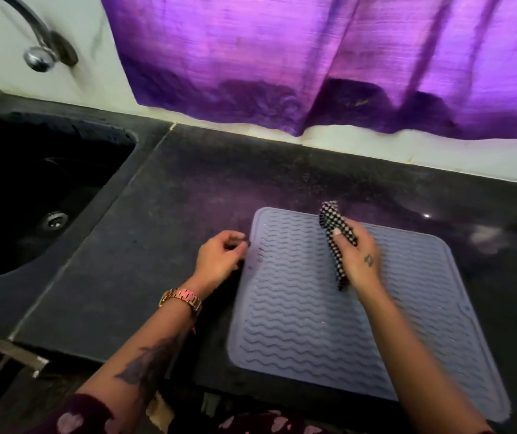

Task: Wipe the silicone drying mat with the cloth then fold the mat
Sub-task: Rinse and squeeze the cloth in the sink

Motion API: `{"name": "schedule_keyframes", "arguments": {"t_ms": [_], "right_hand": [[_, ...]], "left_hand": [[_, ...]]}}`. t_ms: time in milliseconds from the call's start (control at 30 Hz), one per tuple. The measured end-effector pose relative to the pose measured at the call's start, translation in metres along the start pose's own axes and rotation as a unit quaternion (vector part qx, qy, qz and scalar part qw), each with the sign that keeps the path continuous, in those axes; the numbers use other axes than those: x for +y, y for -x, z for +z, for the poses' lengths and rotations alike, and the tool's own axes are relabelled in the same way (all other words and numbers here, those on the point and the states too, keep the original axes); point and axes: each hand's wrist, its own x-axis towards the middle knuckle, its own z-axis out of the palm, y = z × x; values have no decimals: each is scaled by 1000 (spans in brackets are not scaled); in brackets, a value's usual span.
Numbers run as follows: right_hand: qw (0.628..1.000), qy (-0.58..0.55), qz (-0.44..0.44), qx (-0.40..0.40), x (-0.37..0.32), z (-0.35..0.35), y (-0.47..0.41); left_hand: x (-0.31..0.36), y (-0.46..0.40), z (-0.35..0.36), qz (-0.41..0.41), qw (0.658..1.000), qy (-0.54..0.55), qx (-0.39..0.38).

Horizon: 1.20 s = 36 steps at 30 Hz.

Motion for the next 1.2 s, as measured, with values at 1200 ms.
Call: {"name": "schedule_keyframes", "arguments": {"t_ms": [1200], "right_hand": [[860,-255,181,-403,-286,414,26]], "left_hand": [[-58,-87,-349,-121,887,393,211]]}}
